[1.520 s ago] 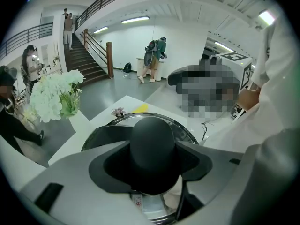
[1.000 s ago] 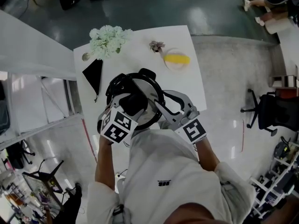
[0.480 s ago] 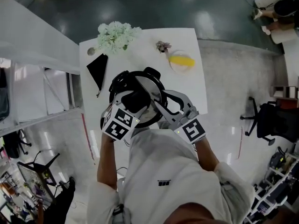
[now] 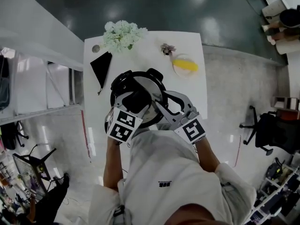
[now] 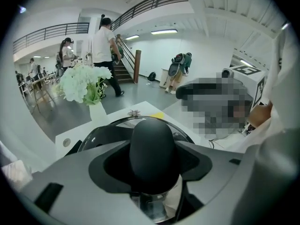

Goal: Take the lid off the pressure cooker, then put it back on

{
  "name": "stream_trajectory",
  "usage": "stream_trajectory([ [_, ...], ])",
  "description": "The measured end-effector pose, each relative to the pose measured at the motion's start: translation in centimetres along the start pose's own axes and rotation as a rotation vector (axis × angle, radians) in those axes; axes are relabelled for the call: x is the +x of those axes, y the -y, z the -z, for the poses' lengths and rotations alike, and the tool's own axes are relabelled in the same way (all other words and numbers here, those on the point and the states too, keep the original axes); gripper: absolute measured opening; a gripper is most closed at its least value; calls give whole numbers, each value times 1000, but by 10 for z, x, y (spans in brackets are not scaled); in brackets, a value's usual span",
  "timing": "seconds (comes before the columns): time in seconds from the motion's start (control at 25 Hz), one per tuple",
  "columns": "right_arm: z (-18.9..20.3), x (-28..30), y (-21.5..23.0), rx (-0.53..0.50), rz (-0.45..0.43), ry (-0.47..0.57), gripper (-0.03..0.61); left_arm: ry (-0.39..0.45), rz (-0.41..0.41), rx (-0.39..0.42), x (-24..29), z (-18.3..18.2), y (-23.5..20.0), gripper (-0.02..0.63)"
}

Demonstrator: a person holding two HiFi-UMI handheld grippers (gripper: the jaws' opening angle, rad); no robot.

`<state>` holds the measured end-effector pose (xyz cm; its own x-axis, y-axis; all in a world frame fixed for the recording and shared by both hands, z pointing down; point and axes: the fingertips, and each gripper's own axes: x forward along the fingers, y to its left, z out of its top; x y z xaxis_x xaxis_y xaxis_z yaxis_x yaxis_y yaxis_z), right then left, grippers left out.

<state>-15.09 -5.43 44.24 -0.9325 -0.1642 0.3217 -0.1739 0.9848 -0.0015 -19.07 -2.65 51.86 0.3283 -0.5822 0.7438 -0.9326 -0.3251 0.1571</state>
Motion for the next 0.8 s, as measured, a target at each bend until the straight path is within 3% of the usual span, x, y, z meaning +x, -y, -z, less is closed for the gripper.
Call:
stream_trajectory([
  [0.4, 8, 2, 1, 0, -30, -14, 130, 38, -115, -122, 0, -1, -5, 288],
  [0.6, 6, 4, -1, -2, -31, -12, 130, 65, -143, -124, -2, -2, -6, 291],
  [0.8, 5, 5, -1, 12, 1, -10, 130, 172, -172, -95, -10, -10, -6, 295],
])
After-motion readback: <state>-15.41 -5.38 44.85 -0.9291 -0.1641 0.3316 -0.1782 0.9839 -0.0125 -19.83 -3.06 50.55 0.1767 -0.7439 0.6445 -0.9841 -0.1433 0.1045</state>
